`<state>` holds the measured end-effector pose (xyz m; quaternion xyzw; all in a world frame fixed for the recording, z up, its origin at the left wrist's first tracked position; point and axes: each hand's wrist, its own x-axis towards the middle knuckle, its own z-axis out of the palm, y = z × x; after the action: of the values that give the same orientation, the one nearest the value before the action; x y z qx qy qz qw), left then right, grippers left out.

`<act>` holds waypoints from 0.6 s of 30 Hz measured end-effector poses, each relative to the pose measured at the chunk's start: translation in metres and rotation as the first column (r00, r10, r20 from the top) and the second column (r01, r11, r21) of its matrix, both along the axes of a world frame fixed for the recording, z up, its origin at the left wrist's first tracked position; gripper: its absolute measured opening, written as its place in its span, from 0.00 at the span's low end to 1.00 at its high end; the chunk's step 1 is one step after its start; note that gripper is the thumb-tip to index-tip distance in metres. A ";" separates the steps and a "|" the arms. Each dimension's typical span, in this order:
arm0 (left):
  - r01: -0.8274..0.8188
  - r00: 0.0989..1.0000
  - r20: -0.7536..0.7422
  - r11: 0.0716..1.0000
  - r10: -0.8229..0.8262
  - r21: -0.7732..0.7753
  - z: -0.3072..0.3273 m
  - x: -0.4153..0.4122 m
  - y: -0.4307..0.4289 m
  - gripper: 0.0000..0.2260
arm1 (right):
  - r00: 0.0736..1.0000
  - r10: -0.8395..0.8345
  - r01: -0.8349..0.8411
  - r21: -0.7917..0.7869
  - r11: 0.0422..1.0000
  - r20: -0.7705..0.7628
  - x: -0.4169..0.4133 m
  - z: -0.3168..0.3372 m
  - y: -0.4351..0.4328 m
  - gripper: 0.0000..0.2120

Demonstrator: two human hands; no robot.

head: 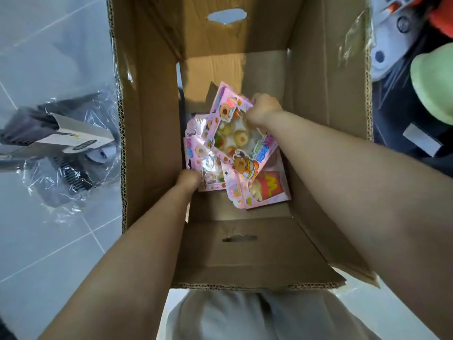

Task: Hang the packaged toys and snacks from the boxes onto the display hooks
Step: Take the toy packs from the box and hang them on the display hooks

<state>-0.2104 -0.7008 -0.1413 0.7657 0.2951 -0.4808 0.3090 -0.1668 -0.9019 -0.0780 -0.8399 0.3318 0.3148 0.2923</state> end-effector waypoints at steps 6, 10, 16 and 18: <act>-0.042 0.987 -0.158 0.990 0.020 -0.132 -0.012 -0.013 -0.017 0.11 | 0.983 -0.078 0.089 -0.061 0.994 0.163 0.019 0.014 -0.014 0.15; -0.076 0.985 -0.166 0.972 0.039 -0.221 -0.020 -0.020 -0.037 0.12 | 0.972 -0.174 0.174 0.008 0.985 0.158 0.011 0.004 -0.020 0.12; -0.067 0.996 -0.075 0.977 0.053 -0.204 -0.033 -0.016 -0.058 0.14 | 0.957 -0.244 0.237 0.063 0.970 0.156 0.005 -0.003 -0.035 0.13; -0.047 0.999 -0.008 0.986 0.046 -0.160 -0.035 -0.014 -0.063 0.16 | 0.954 -0.255 0.243 0.094 0.966 0.156 0.005 -0.003 -0.039 0.13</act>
<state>-0.2242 -0.7634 -0.1763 0.7303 0.2741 -0.4970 0.3800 -0.1618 -0.9409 -0.0808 -0.8035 0.3973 0.2159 0.3872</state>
